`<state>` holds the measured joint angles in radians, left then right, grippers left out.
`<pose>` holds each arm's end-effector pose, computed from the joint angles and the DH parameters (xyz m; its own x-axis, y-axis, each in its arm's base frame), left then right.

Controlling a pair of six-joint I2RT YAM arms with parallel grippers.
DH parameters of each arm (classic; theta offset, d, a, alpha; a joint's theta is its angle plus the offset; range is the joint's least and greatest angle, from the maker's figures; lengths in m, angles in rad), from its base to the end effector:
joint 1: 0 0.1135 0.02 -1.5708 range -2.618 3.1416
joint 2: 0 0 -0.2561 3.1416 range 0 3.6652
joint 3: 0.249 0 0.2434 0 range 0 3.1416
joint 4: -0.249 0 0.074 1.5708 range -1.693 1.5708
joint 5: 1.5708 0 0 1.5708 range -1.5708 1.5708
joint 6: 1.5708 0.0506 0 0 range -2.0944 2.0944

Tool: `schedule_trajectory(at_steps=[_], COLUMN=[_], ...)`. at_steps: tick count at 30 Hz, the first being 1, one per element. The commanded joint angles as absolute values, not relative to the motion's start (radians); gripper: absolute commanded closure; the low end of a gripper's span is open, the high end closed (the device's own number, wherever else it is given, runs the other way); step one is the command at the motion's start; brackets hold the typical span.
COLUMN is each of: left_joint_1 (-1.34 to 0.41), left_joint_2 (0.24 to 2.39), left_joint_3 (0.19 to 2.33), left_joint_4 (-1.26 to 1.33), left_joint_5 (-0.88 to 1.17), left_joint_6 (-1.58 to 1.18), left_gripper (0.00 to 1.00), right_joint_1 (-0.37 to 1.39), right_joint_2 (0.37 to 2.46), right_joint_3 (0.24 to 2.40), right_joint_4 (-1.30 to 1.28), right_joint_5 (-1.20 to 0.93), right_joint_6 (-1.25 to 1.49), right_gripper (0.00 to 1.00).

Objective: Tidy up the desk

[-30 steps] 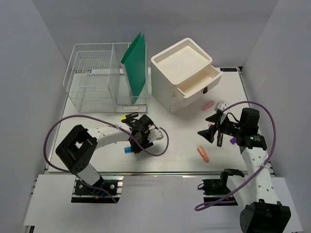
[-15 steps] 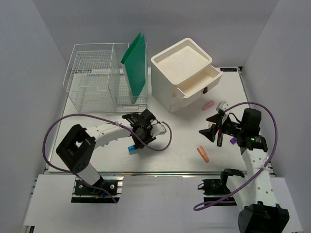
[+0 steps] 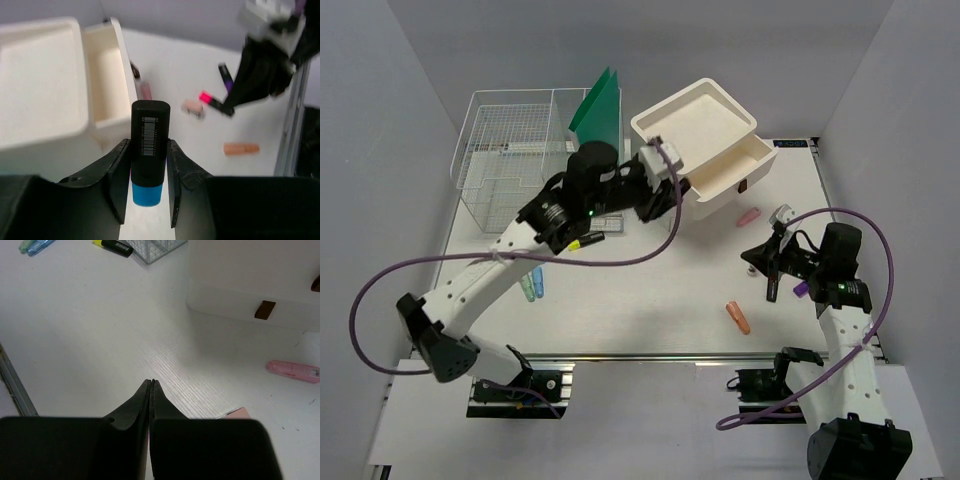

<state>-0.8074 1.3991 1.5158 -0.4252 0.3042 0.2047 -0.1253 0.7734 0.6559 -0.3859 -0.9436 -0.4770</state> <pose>0.2103 -0.2417 0.4157 -0.0253 0.3070 -0.9514 0.9108 0.3994 0.1046 0.1727 0.0195 0.2743 -0.1358 -0.2545 -0.9575 -0.7797 0.6237 -0.0552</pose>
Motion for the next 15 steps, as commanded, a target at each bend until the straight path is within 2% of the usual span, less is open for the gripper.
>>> schedule_trajectory(at_steps=[1,6,15], left_joint_1=[-0.811,-0.811,-0.811], left_joint_2=[1.521,1.692,1.845], left_joint_3=[1.647,1.831,1.859], left_joint_4=[-0.336,-0.249,-0.035], left_joint_5=[0.337,0.328,0.259], left_joint_6=[0.184,0.184,0.133], left_gripper=[1.00,1.00,1.00], right_joint_1=[-0.138,-0.150,-0.170], right_joint_2=[0.764,0.761,0.756], right_joint_3=[0.644,0.641,0.635], right_joint_4=[-0.336,-0.324,-0.316], right_joint_5=[-0.925,-0.905,-0.885], right_joint_6=[-0.451,-0.442,-0.437], right_gripper=[1.00,1.00,1.00])
